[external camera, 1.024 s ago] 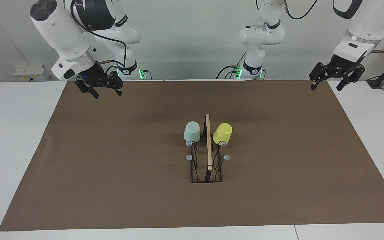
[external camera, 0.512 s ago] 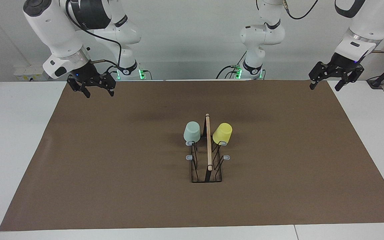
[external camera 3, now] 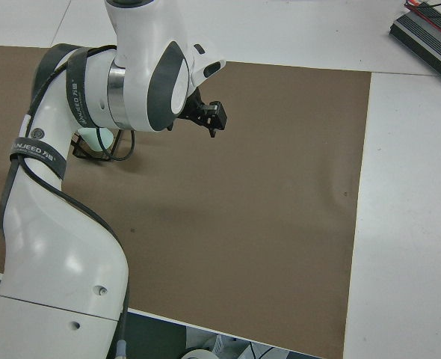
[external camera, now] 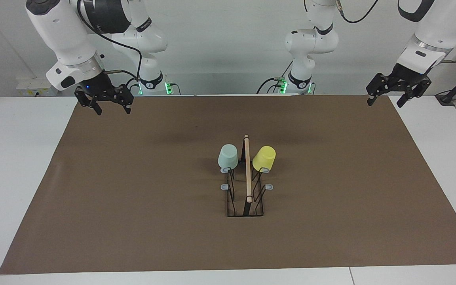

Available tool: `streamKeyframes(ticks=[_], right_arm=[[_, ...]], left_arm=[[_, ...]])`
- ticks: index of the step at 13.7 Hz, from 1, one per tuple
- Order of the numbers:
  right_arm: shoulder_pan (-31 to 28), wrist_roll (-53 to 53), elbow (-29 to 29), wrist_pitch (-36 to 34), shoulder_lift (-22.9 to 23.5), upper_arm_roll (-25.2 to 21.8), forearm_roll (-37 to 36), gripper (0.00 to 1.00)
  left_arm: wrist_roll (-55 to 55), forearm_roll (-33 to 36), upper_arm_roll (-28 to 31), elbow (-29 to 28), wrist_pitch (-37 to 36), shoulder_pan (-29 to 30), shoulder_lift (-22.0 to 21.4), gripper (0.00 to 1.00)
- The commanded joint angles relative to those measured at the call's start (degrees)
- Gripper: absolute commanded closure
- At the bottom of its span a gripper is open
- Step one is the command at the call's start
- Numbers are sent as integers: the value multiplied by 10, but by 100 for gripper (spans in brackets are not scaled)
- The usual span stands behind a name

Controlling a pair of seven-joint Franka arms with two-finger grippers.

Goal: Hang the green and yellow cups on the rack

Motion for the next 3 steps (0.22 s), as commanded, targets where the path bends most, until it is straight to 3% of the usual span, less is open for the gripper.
streamKeyframes(ticks=[1,3], right_arm=[[-4,5,2,-6,-6,4,-11,0],[-4,4,1,-4,-6,4,-11,0]], left_arm=[[1,6,-2,-18,-6,5,-14,0],[2,6,-2,-18,-6,4,-14,0]])
